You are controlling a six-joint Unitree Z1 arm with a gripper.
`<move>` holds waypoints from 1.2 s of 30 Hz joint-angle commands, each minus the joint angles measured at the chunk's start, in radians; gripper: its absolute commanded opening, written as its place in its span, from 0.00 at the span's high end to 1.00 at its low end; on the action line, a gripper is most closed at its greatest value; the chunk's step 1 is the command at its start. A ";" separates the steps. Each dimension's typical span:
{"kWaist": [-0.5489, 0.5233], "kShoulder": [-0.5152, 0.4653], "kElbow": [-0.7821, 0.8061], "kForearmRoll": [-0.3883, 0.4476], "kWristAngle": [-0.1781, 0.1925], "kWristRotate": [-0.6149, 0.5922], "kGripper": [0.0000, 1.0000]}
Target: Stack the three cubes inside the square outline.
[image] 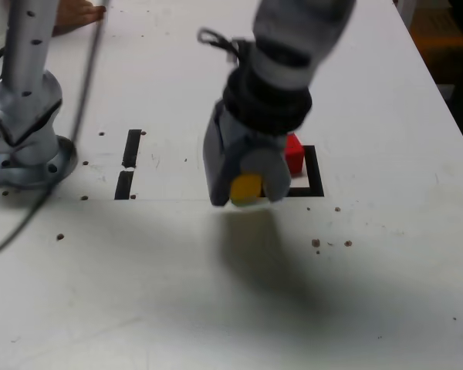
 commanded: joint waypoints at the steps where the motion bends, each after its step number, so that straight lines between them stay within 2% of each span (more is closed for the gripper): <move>1: 0.010 -0.033 -0.020 0.029 0.020 0.003 0.60; 6: 0.083 -0.058 -0.041 0.055 0.049 0.075 0.60; 12: 0.151 -0.026 -0.047 0.055 0.067 0.155 0.60; 22: 0.193 0.046 -0.124 0.068 0.102 0.196 0.60; 36: 0.243 0.110 -0.156 0.067 0.103 0.253 0.59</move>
